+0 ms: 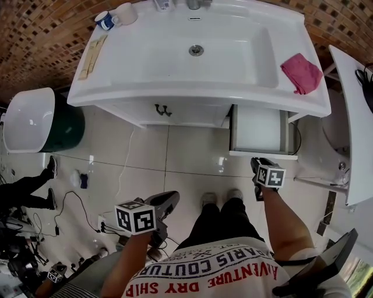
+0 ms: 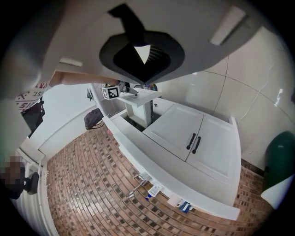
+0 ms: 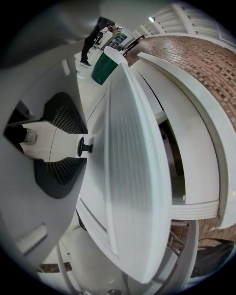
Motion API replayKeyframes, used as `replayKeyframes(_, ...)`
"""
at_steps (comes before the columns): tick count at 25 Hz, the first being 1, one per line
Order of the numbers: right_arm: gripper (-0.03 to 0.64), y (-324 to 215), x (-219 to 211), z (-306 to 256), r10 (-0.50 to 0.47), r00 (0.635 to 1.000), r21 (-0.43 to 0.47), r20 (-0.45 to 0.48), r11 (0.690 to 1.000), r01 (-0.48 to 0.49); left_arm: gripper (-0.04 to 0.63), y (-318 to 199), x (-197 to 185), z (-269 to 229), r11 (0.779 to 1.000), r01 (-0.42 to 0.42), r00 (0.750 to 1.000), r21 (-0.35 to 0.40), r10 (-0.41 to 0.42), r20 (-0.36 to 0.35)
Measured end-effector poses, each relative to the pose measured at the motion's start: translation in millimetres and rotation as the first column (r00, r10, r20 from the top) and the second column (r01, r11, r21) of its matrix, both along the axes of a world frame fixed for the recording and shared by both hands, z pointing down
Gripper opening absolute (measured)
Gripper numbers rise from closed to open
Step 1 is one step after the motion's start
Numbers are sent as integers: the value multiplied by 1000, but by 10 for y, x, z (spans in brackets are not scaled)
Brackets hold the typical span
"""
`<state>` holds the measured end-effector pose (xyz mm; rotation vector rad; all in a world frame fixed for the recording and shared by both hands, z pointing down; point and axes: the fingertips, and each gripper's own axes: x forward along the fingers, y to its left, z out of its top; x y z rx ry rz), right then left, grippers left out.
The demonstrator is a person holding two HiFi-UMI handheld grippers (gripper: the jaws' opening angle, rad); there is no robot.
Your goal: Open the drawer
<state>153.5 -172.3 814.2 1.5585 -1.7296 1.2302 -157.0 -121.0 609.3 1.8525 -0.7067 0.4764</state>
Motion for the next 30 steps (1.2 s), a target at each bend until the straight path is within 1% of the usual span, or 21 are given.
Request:
replayKeyframes(2, 189, 19, -32, -19, -1, 1000, -4, 16, 1000, 2, -6, -4, -15, 11, 1000, -8, 1000, 0, 8, -9)
replayKeyframes(4, 213, 87, -90, -41, -20, 1000, -29, 7, 999, 20, -6, -16, -51, -4, 1000, -16, 1000, 2, 16, -21)
replayKeyframes(6, 213, 216, -155, -91, -37, 999, -53, -16, 998, 36, -6, -32, -92, -46, 1000, -22, 999, 5, 22, -38)
replayKeyframes(8, 210, 366, -235, -190, -37, 999, -62, -12, 997, 36, -6, -56, -95, -98, 999, -34, 998, 11, 34, -57)
replayKeyframes(11, 152, 497, -368, -459, -54, 998, -30, 13, 998, 54, -6, -97, -41, -185, 998, -50, 995, 37, 53, -86)
replayKeyframes(12, 112, 524, -407, -569, -62, 998, -12, 21, 998, 62, -6, -85, -28, -213, 998, -51, 994, 45, 55, -92)
replayKeyframes(16, 13, 587, -498, -1122, -82, 995, 85, 58, 993, 77, -6, 65, 10, -363, 996, -51, 994, 67, 57, -93)
replayKeyframes(18, 9, 635, -569, -1442, -119, 990, 145, 78, 984, 107, -6, 184, 39, -453, 995, -50, 994, 82, 58, -92)
replayKeyframes(21, 9, 869, -643, -1934, -182, 978, 237, 100, 959, 155, -6, 459, 145, -562, 993, -54, 994, 108, 63, -86)
replayKeyframes(23, 10, 1153, -675, -2205, -214, 968, 283, 128, 944, 171, -6, 724, 265, -648, 990, -57, 994, 129, 69, -90)
replayKeyframes(27, 9, 2026, -726, -2521, -284, 940, 330, 187, 920, 212, -6, 1545, 544, -804, 984, -72, 989, 162, 92, -117)
replayKeyframes(30, 8, 2823, -579, -2680, -298, 926, 355, 232, 912, 205, -6, 2281, 795, -861, 976, -108, 982, 190, 134, -130)
